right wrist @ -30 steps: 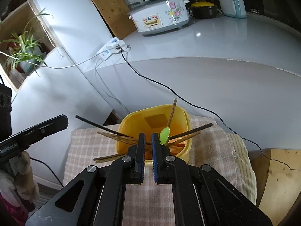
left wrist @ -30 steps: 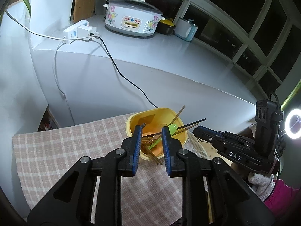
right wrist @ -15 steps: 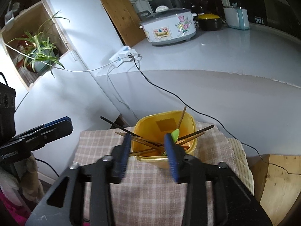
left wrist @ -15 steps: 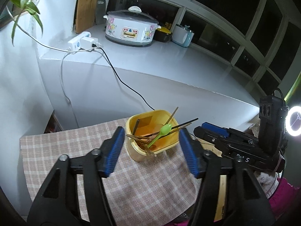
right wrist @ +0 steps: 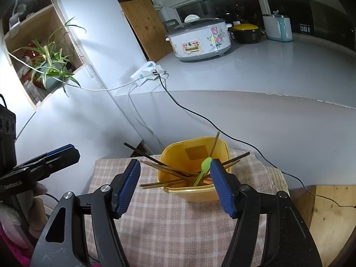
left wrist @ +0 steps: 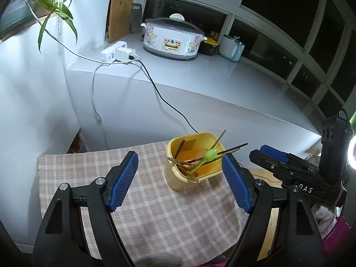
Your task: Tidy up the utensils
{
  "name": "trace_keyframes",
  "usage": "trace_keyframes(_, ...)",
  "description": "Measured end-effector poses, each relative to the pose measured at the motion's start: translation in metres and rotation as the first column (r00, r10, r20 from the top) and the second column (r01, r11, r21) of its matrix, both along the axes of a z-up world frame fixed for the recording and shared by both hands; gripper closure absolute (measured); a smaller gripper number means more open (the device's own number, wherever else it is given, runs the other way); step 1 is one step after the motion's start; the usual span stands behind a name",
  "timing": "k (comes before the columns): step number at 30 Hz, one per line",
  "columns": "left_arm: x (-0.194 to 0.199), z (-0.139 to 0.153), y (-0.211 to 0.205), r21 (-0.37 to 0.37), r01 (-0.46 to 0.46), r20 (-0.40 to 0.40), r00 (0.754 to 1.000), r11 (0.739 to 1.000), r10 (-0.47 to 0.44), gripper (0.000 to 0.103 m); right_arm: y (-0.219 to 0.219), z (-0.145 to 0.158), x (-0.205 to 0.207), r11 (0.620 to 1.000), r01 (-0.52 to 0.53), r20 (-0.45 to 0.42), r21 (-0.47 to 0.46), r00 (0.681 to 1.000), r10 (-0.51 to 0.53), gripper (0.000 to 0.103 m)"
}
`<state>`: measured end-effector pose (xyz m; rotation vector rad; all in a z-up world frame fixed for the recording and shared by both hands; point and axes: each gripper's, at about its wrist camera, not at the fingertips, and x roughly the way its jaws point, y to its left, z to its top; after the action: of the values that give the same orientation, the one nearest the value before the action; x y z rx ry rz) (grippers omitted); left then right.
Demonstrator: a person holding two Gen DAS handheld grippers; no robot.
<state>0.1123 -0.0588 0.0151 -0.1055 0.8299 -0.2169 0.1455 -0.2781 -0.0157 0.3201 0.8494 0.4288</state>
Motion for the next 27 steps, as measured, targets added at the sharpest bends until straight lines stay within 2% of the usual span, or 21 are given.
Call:
trace_keyframes(3,-0.003,0.000,0.000,0.025,-0.009,0.003,1.000,1.000,0.009,0.022,-0.001,0.001,-0.001,1.000,0.001,0.002,0.005,1.000,-0.001,0.038)
trace_keyframes(8,-0.006,0.000,0.000,0.057,-0.050,0.000,0.999,0.997,0.050,0.000,-0.001,0.001,-0.002,1.000,-0.001,-0.003,0.017,1.000,0.001,0.037)
trace_keyframes(13,-0.007,-0.005,-0.002,0.094,-0.060,-0.018,0.998,0.994,0.062,0.000,-0.001,0.002,-0.005,1.000,-0.001,-0.004,0.018,1.000,0.001,0.037)
trace_keyframes(19,-0.010,-0.012,-0.003,0.103,-0.062,-0.051,0.996,0.993,0.067,0.000,-0.002,0.002,-0.012,1.000,0.006,-0.002,0.019,1.000,-0.006,0.031)
trace_keyframes(27,-0.013,-0.015,-0.005,0.116,-0.060,-0.058,0.996,0.991,0.067,0.000,-0.005,-0.003,-0.016,1.000,0.014,-0.023,0.023,1.000,-0.014,0.031)
